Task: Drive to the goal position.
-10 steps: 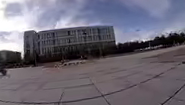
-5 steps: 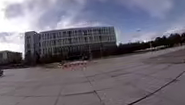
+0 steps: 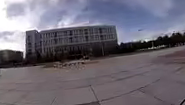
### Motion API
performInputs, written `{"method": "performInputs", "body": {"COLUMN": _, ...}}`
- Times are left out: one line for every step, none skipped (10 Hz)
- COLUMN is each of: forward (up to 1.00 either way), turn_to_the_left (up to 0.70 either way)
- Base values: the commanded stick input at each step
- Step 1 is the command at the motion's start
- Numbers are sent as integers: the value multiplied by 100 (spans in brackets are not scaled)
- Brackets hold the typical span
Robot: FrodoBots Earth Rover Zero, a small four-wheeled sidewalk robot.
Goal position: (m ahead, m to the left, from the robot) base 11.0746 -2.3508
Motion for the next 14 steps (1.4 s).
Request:
{"method": "performInputs", "body": {"forward": 100, "turn_to_the_left": 0}}
{"method": "performInputs", "body": {"forward": 100, "turn_to_the_left": 0}}
{"method": "performInputs", "body": {"forward": 100, "turn_to_the_left": 0}}
{"method": "performInputs", "body": {"forward": 100, "turn_to_the_left": 0}}
{"method": "performInputs", "body": {"forward": 100, "turn_to_the_left": 0}}
{"method": "performInputs", "body": {"forward": 100, "turn_to_the_left": 0}}
{"method": "performInputs", "body": {"forward": 100, "turn_to_the_left": 0}}
{"method": "performInputs", "body": {"forward": 100, "turn_to_the_left": 0}}
{"method": "performInputs", "body": {"forward": 100, "turn_to_the_left": 0}}
{"method": "performInputs", "body": {"forward": 100, "turn_to_the_left": 0}}
{"method": "performInputs", "body": {"forward": 100, "turn_to_the_left": -8}}
{"method": "performInputs", "body": {"forward": 100, "turn_to_the_left": -5}}
{"method": "performInputs", "body": {"forward": 100, "turn_to_the_left": 0}}
{"method": "performInputs", "body": {"forward": 100, "turn_to_the_left": 0}}
